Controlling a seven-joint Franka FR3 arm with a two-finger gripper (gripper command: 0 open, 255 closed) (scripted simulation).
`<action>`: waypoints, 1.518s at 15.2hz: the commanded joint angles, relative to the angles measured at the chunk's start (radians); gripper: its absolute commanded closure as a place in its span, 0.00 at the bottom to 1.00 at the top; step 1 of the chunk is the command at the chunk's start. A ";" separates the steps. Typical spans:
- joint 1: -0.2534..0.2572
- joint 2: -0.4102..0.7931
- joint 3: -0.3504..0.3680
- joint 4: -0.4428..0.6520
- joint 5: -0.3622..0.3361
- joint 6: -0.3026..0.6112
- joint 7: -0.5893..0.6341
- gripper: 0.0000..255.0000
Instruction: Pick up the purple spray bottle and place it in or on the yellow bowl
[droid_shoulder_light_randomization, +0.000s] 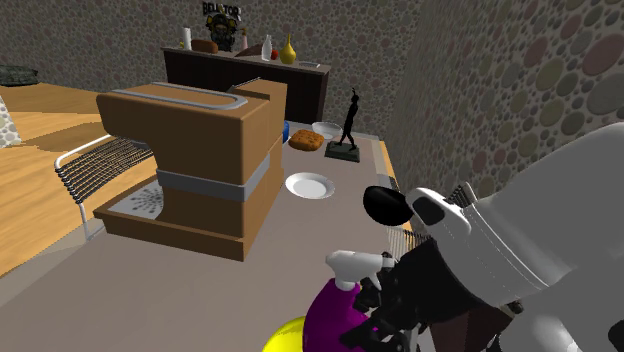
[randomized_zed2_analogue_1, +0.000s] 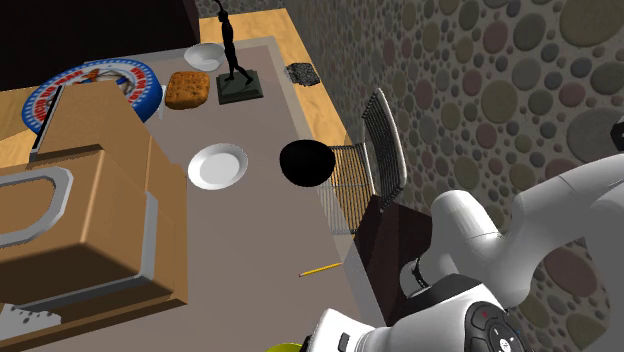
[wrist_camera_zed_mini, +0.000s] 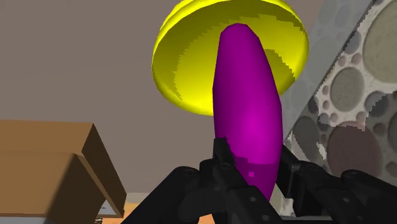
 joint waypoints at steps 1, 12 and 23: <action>0.000 0.014 0.010 -0.019 0.004 0.034 0.003 1.00; 0.000 0.021 0.015 -0.030 0.006 0.051 0.005 0.00; 0.037 -0.111 -0.034 0.004 -0.002 -0.118 0.005 0.00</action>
